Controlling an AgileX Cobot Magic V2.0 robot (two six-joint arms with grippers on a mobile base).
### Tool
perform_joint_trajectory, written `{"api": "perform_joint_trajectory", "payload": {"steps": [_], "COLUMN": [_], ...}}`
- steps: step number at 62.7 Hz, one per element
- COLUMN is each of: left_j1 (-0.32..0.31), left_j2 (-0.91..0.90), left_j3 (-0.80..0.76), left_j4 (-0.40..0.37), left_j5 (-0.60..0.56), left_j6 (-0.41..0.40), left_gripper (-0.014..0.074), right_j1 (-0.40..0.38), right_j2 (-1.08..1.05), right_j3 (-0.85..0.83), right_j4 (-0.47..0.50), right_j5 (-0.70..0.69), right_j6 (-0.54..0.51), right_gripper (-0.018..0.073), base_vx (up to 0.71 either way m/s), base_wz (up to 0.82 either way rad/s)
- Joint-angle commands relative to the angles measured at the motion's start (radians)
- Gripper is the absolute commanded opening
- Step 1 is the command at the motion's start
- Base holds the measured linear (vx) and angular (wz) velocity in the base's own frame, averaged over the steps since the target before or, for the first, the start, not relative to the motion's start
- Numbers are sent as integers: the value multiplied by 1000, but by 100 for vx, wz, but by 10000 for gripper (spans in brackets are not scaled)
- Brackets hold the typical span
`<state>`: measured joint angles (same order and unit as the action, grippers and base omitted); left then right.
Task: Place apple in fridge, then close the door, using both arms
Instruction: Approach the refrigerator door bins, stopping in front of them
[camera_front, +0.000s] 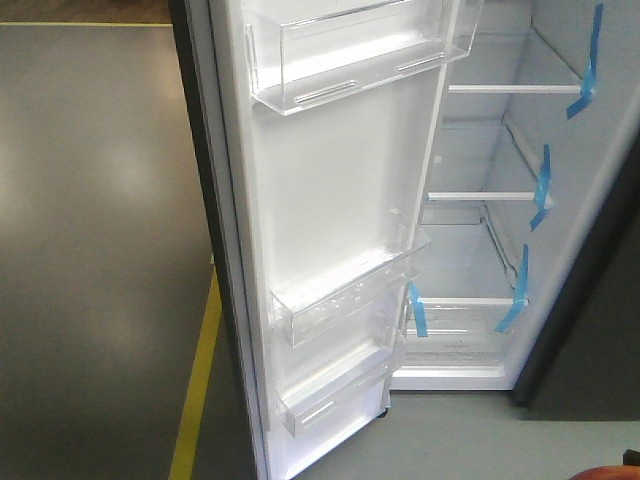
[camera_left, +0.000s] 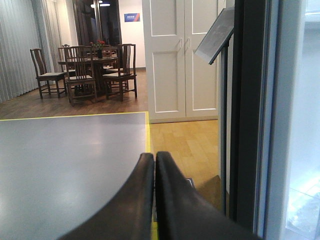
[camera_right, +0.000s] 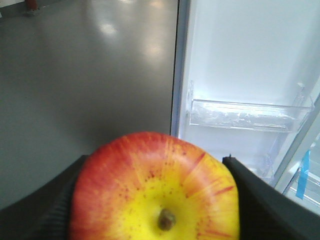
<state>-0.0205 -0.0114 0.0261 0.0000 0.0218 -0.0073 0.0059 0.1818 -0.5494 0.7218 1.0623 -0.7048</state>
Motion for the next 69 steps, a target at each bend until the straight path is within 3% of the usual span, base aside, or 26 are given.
{"api": "perform_joint_trajectory", "payload": {"steps": [1, 69], "left_j1": [1, 1], "left_j2": [-15, -15], "left_j3": [21, 21], "left_j4": [0, 0], "left_j5": [-75, -75], "left_j6": [-9, -9], "left_gripper": [-6, -6], "right_j1": [-3, -3], "right_j2": [14, 14], "right_j3": [-23, -23], "right_j4": [46, 46], "right_j5": [-61, -61], "right_j6": [-3, -3], "right_gripper": [366, 366], "base_vx": [10, 8], "base_wz": [-1, -2]}}
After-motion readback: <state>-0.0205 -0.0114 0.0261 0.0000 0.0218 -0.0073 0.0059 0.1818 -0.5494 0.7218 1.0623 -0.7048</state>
